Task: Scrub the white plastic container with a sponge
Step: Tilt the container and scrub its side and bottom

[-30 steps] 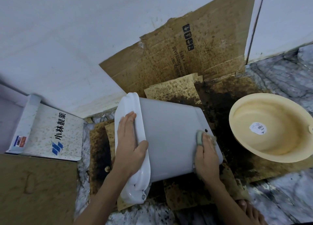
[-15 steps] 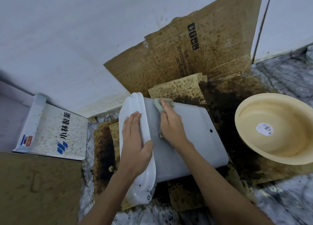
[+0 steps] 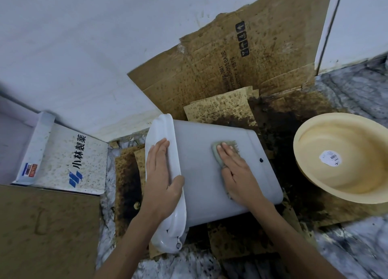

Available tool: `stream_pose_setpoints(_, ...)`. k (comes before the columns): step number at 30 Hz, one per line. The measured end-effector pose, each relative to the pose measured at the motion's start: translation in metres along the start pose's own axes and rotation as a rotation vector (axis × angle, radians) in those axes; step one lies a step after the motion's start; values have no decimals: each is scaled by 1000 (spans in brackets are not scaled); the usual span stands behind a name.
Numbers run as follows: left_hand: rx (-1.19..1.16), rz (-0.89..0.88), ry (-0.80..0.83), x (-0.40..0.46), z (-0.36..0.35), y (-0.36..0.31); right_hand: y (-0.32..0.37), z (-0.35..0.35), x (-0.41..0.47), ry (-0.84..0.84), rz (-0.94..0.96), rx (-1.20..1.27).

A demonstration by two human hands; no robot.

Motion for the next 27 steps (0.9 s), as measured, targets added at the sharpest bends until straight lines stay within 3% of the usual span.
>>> stream_pose_setpoints(7, 28, -3, 7, 1, 2, -3, -59, 29, 38, -45, -211, -117)
stream_pose_setpoints(16, -9, -36, -136, 27, 14, 8, -102, 56, 86, -104, -288, 44)
stream_pose_setpoints(21, -158, 150, -235, 70, 15, 23, -110, 60, 109, -47, -252, 70)
stream_pose_setpoints(27, -115, 290, -96, 90, 5, 46, -103, 58, 120, -91, -161, 10)
Point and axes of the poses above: each hand's wrist, its own x-axis towards the middle knuckle, its own z-axis out of the back of the hand, y = z × x, the point moved 5 cm from there along x, towards the middle knuckle, and after that the axes turned 13 degrees about x, right-handed, at the moved point
